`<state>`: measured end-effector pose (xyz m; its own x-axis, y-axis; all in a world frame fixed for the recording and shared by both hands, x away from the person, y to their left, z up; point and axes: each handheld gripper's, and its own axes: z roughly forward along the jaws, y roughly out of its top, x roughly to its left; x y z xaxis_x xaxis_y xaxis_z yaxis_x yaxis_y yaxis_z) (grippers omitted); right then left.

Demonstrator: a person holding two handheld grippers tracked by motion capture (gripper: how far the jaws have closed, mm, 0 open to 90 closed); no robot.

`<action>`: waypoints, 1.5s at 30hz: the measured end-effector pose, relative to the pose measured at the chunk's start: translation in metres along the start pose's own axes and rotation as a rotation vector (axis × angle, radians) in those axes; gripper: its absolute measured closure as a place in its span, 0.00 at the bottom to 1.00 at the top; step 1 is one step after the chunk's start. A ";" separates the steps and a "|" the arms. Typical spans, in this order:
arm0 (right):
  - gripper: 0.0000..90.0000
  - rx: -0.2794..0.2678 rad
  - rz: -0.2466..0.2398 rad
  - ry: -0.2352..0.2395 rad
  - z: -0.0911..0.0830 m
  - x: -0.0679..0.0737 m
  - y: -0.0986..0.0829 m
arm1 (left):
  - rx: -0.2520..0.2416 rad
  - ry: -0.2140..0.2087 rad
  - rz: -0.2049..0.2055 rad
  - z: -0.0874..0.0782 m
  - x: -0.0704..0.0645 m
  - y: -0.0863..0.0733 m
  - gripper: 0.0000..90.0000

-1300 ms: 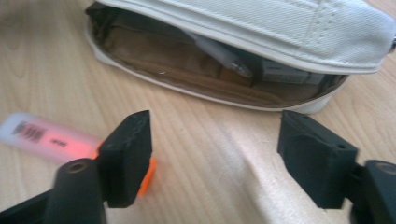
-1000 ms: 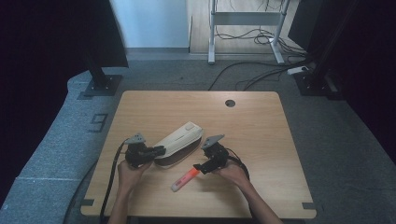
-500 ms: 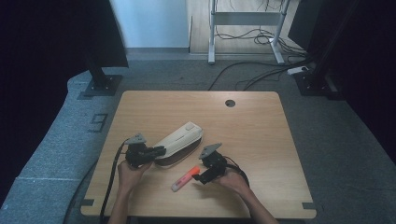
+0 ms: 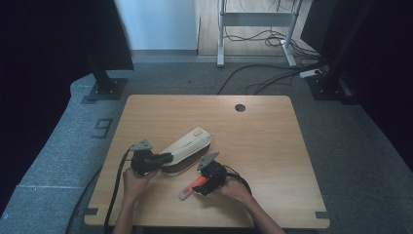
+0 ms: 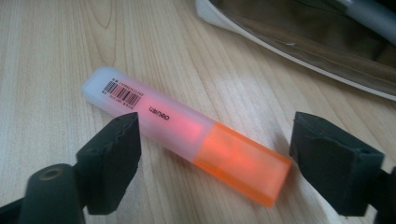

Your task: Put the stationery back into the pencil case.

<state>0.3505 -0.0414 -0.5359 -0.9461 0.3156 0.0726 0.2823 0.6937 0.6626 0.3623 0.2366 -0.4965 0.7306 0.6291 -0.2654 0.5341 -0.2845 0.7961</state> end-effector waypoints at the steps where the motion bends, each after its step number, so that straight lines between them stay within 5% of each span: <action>1: 0.21 0.001 -0.005 0.002 0.001 0.001 0.001 | 0.000 0.000 0.000 0.000 0.000 0.000 0.88; 10: 0.36 0.015 -0.069 -0.025 0.007 0.007 0.003 | 0.000 -0.001 0.000 0.000 0.000 0.000 0.88; 20: 0.72 0.016 -0.069 0.009 0.002 0.007 0.002 | -0.001 -0.007 -0.004 0.000 0.001 0.000 0.88; 38: 0.73 -0.021 -0.041 0.029 -0.014 0.011 0.002 | -0.015 0.000 -0.006 -0.001 0.002 -0.001 0.88; 45: 0.73 -0.053 -0.017 -0.008 -0.030 0.000 0.006 | -0.020 0.004 -0.007 -0.002 0.001 -0.001 0.89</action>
<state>0.3478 -0.0569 -0.5095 -0.9493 0.3095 0.0548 0.2570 0.6639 0.7022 0.3622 0.2391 -0.4962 0.7255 0.6335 -0.2688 0.5303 -0.2656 0.8052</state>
